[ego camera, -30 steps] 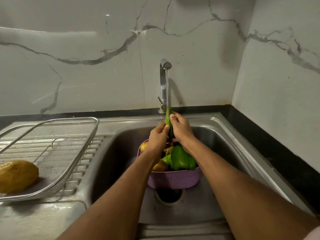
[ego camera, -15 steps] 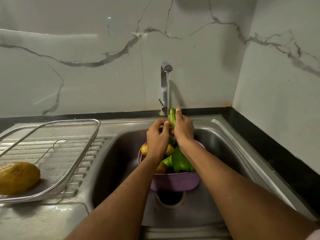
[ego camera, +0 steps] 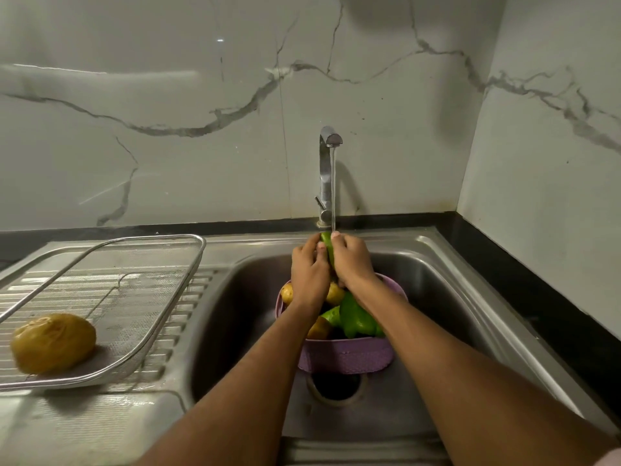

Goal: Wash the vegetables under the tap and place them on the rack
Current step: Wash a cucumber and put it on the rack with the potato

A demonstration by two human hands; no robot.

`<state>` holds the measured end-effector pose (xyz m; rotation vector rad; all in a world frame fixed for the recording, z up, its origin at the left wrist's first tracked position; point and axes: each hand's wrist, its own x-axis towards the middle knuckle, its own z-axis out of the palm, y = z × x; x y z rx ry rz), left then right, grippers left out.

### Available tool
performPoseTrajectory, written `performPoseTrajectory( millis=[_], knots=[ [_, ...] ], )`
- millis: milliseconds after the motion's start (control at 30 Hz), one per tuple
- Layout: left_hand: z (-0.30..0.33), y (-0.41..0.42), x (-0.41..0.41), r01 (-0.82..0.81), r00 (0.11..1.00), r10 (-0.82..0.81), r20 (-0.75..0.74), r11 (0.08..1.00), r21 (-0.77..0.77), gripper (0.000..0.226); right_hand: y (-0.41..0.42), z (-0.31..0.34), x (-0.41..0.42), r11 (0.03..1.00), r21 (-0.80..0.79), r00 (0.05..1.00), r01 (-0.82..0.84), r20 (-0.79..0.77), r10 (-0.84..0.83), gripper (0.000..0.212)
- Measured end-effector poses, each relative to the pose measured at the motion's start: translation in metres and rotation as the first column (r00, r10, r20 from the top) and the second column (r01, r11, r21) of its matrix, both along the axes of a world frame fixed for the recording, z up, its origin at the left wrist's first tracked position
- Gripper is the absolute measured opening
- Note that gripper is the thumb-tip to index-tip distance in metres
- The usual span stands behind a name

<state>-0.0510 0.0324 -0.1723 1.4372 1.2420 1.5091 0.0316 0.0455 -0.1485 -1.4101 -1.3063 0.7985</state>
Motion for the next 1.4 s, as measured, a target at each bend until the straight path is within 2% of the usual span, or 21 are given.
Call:
performPoseTrajectory(
  millis=[100,167,267,333,367,433,500,533,633,733,767,800,867,900,933,1000,1067,1167,1233,1300,1400],
  knots=[
    [0.004,0.0,-0.009,-0.038,0.993,0.039,0.112,0.999,-0.016,0.025,-0.006,0.002,-0.002,0.999,-0.012,0.999,-0.046,-0.021,0.046,0.029],
    [0.01,-0.003,-0.015,-0.118,0.972,0.112,0.208,0.993,0.014,0.019,-0.011,0.008,-0.006,0.998,0.012,0.996,-0.069,-0.061,0.069,0.022],
    [0.014,-0.006,-0.023,-0.252,0.922,0.223,0.316,0.966,0.056,0.017,-0.015,0.014,-0.012,0.986,0.038,0.981,-0.164,-0.095,0.167,0.025],
    [0.017,-0.011,-0.03,-0.328,0.887,0.291,0.359,0.944,0.043,0.016,-0.016,0.011,-0.017,0.97,0.055,0.969,-0.238,-0.05,0.24,0.026],
    [0.02,-0.014,-0.032,-0.349,0.872,0.308,0.38,0.936,0.043,0.017,-0.018,0.009,-0.019,0.967,0.105,0.972,-0.233,0.022,0.232,0.026],
    [0.024,-0.018,-0.035,-0.385,0.865,0.327,0.38,0.919,0.087,0.014,-0.024,0.008,-0.021,0.932,0.32,0.969,-0.169,0.225,0.098,0.026],
    [0.025,-0.022,-0.036,-0.409,0.883,0.354,0.309,0.902,0.135,0.009,-0.031,0.009,-0.021,0.848,0.517,0.918,-0.113,0.381,-0.11,0.032],
    [0.024,-0.023,-0.032,-0.398,0.895,0.356,0.267,0.909,0.123,0.008,-0.031,0.008,-0.015,0.839,0.537,0.868,-0.087,0.455,-0.201,0.039],
    [0.017,-0.027,-0.032,-0.386,0.902,0.386,0.193,0.922,-0.04,0.015,-0.032,0.008,-0.013,0.889,0.458,0.731,-0.007,0.609,-0.308,0.062],
    [0.024,-0.031,-0.035,-0.394,0.892,0.393,0.224,0.918,-0.041,0.022,-0.033,0.015,-0.02,0.784,0.621,0.678,0.028,0.565,-0.471,0.057],
    [0.026,-0.033,-0.035,-0.376,0.899,0.383,0.213,0.924,-0.074,0.024,-0.032,0.015,-0.017,0.794,0.607,0.645,0.033,0.593,-0.481,0.056],
    [0.026,-0.034,-0.033,-0.355,0.911,0.376,0.166,0.924,-0.143,0.025,-0.031,0.015,-0.015,0.827,0.561,0.608,0.026,0.648,-0.459,0.057],
    [0.023,-0.038,-0.033,-0.347,0.935,0.354,-0.02,0.901,-0.262,0.023,-0.027,0.007,-0.011,0.898,0.441,0.544,0.008,0.751,-0.374,0.062],
    [0.022,-0.039,-0.033,-0.375,0.926,0.349,-0.145,0.896,-0.239,0.02,-0.026,0.004,-0.007,0.906,0.422,0.53,0.01,0.767,-0.363,0.062],
    [0.024,-0.04,-0.035,-0.398,0.891,0.343,-0.296,0.905,-0.148,0.018,-0.025,0.004,-0.006,0.908,0.42,0.535,0.012,0.764,-0.36,0.062],
    [0.03,-0.041,-0.036,-0.286,0.737,0.27,-0.619,0.955,0.076,0.027,-0.027,0.004,-0.003,0.918,0.396,0.582,0.01,0.744,-0.327,0.062],
    [0.036,-0.042,-0.04,-0.101,0.529,0.168,-0.832,0.986,0.135,0.039,-0.026,0.001,0.0,0.926,0.377,0.605,-0.007,0.739,-0.296,0.065],
    [0.047,-0.041,-0.056,0.011,0.3,0.172,-0.938,0.983,0.184,0.053,-0.025,-0.003,0.002,0.903,0.428,0.672,-0.035,0.679,-0.295,0.068],
    [0.057,-0.042,-0.071,0.057,0.204,0.244,-0.948,0.964,0.26,0.04,-0.026,-0.003,-0.001,0.891,0.449,0.773,-0.071,0.589,-0.235,0.065],
    [0.071,-0.046,-0.091,0.054,0.25,0.234,-0.94,0.966,0.255,0.031,-0.025,-0.004,-0.004,0.887,0.451,0.837,-0.1,0.52,-0.17,0.059],
    [0.107,-0.059,-0.136,-0.11,0.383,0.207,-0.9,0.978,0.178,0.027,-0.02,-0.008,-0.004,0.871,0.482,0.836,-0.095,0.513,-0.193,0.051]
  ],
)
